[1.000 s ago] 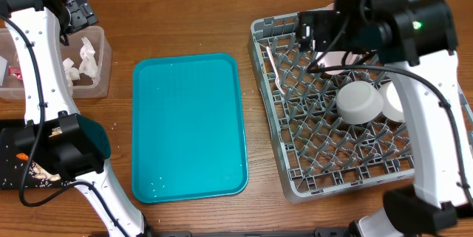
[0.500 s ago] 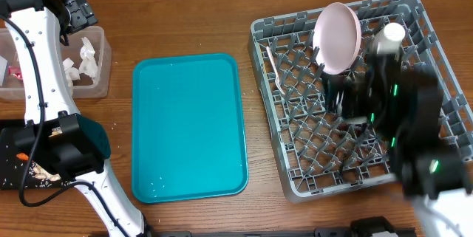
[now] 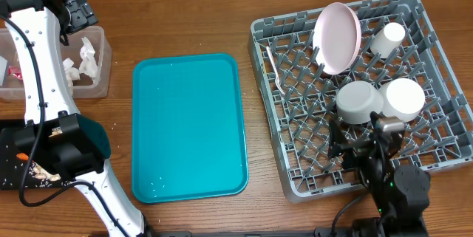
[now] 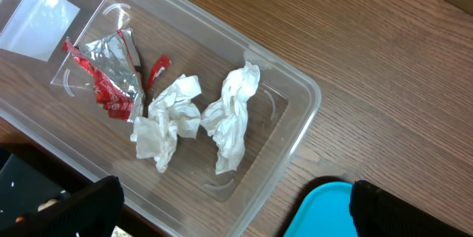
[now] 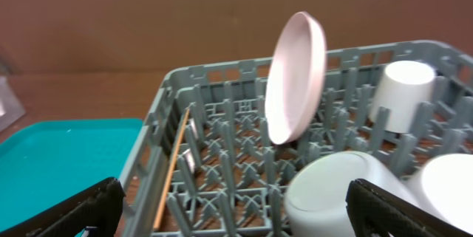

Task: Sort waste into correct bins and load items into the dishwasher rack

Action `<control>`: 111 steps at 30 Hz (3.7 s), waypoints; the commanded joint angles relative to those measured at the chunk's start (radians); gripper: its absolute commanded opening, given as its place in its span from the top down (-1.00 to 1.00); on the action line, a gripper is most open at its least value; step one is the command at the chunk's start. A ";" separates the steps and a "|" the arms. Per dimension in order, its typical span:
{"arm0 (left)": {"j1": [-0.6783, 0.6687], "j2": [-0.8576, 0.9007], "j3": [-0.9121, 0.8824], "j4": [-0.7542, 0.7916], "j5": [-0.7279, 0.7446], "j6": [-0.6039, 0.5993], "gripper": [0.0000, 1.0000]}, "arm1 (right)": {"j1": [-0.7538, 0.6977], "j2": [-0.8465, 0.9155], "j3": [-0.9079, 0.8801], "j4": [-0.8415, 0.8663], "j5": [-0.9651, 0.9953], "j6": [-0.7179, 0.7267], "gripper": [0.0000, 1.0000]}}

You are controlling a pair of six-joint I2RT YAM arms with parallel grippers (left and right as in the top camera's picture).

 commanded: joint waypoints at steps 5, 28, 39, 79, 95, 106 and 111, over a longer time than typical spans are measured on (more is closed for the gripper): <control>-0.005 -0.018 0.010 0.000 -0.013 -0.014 -1.00 | -0.026 -0.140 -0.097 0.044 -0.010 -0.007 -1.00; -0.005 -0.018 0.010 0.000 -0.013 -0.014 -0.99 | -0.030 -0.237 -0.301 0.374 0.086 0.001 -1.00; -0.005 -0.018 0.010 0.000 -0.013 -0.014 -1.00 | -0.033 -0.237 -0.301 0.234 0.087 0.000 -1.00; -0.034 -0.093 -0.022 0.000 -0.013 -0.014 -1.00 | -0.034 -0.236 -0.301 0.234 0.087 0.001 -1.00; -0.473 -0.689 -0.669 0.030 -0.146 0.154 -1.00 | -0.034 -0.236 -0.301 0.234 0.087 0.001 -1.00; -0.417 -0.845 -0.918 0.020 -0.132 0.203 -0.99 | -0.034 -0.236 -0.301 0.234 0.087 0.001 -1.00; -0.391 -0.921 -1.008 0.019 0.042 0.193 -0.99 | -0.034 -0.236 -0.301 0.234 0.087 0.001 -1.00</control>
